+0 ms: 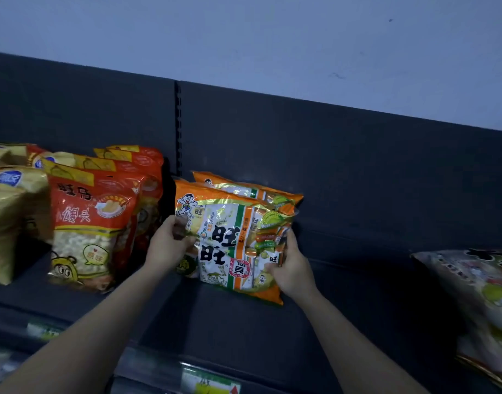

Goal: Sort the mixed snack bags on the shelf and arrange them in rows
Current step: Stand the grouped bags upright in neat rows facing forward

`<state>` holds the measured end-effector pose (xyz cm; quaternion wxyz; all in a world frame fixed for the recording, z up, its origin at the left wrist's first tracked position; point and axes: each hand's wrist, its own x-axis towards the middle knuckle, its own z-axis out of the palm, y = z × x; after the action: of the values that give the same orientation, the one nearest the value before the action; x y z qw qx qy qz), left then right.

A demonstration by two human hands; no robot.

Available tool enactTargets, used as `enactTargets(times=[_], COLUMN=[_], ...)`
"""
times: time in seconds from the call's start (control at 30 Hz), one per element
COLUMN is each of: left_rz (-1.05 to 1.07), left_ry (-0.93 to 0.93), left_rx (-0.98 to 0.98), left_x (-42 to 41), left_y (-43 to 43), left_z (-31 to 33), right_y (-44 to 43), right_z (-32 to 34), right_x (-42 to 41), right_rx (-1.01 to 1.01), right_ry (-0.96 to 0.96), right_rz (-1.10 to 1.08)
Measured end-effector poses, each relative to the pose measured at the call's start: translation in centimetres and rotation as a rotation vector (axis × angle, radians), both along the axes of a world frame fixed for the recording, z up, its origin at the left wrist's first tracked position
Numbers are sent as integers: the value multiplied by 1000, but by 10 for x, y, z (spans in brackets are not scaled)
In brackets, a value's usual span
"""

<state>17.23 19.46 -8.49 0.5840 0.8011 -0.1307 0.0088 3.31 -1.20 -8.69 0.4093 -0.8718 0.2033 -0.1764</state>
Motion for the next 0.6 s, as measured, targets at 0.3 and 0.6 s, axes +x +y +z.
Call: enactTargets(times=[0.3,0.6], left_rz=[-49,124], left_ry=[-39,-410], left_rx=[115,368], left_x=[16,3], left_y=[-6,-14], left_z=[-6,-2], right_y=[4,2], right_z=[-10,-6], right_x=[14,9], right_rx=[2,-180], right_ry=[98,139], right_rz=[-116,-128])
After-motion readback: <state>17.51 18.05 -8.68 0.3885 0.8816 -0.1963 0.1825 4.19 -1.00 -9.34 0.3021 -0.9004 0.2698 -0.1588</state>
